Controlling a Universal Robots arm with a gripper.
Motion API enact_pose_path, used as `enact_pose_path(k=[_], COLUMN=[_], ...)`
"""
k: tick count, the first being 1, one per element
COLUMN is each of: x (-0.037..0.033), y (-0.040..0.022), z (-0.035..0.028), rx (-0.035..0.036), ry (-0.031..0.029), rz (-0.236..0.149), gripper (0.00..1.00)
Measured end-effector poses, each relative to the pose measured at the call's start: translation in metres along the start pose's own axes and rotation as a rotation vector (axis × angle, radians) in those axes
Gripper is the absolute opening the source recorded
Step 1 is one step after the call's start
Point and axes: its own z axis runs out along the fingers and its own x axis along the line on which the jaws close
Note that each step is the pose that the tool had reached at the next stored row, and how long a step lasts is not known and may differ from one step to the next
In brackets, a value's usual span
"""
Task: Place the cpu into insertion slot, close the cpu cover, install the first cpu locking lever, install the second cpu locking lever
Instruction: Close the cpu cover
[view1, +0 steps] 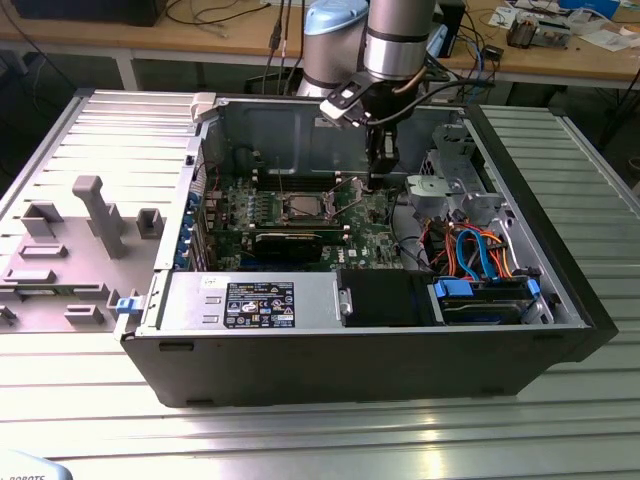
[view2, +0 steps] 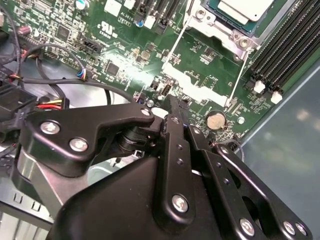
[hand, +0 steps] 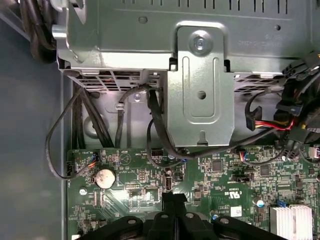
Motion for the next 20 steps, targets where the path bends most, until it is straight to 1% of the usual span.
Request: enact_pose_path(k=[2, 3, 6, 9, 10, 11, 12, 13, 17, 20], x=[0.0012, 0.002, 0.0047, 0.006, 0.0059, 0.0055, 0.0052, 0.0052, 0.0052, 0.0052], y=[-0.0001, -0.0002, -0.0002, -0.0013, -0.003, -0.0061, -0.0148, -0.0174, -0.022, -0.0244], z=[0.0055, 0.0073, 0.009, 0.0101, 0.0095, 0.0057, 0.0047, 0.0047, 0.0046, 0.0045], rx=[0.0, -0.0001, 0.0003, 0.0024, 0.0052, 0.0077, 0.0082, 0.0082, 0.0082, 0.0082], ry=[0.0049, 0.008, 0.0122, 0.0186, 0.022, 0.0233, 0.024, 0.0239, 0.0241, 0.024], rz=[-0.001, -0.001, -0.003, -0.004, -0.004, -0.005, -0.005, -0.005, -0.005, -0.005], gripper=[0.11, 0.11, 0.11, 0.11, 0.11, 0.11, 0.11, 0.11, 0.11, 0.11])
